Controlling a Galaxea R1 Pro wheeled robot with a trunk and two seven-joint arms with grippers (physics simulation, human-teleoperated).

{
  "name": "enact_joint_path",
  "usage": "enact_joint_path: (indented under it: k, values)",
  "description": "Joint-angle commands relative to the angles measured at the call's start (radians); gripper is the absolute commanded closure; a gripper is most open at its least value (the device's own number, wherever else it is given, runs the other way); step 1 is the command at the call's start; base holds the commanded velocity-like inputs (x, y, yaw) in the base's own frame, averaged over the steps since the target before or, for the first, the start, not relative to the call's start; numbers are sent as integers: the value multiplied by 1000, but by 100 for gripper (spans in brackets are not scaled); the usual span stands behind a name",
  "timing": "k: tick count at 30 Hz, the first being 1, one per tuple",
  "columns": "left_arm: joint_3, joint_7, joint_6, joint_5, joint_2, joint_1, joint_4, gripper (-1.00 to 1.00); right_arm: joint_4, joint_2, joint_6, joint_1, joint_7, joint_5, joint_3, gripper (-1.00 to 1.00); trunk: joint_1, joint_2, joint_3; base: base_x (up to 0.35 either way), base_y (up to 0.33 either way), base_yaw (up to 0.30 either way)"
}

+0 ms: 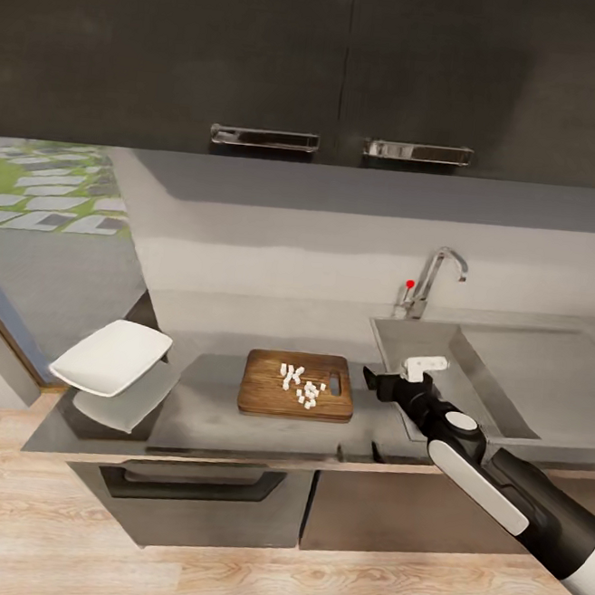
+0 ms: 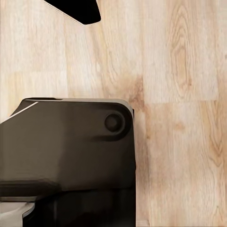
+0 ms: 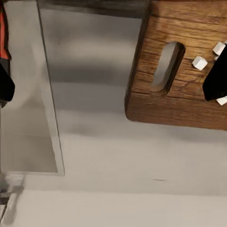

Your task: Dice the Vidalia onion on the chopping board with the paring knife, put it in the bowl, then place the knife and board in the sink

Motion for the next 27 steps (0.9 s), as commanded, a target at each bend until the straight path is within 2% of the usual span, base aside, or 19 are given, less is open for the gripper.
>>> enact_joint_path:
  k: [1,5,13,23,27]
  values:
    - [-9,10,-1,2,1,0,-2,-100,-2,-1,13,-2,-8,-23,3,-100,1,-2,-2,0,301,0]
    - [-9,10,-1,2,1,0,-2,-100,-1,2,52,-2,-8,-47,3,-100,1,-2,-2,0,202,0]
    - [-9,10,0,2,1,0,-2,-100,1,2,57,-2,-8,-50,2,-100,1,-2,-8,20,15,0]
    - [-9,10,1,2,1,0,-2,-100,1,2,57,-2,-9,-50,2,-100,1,-2,-23,197,-61,0]
    - [-9,10,1,2,1,0,-2,-100,1,3,57,-2,-8,-50,3,-100,1,-2,-29,18,166,0]
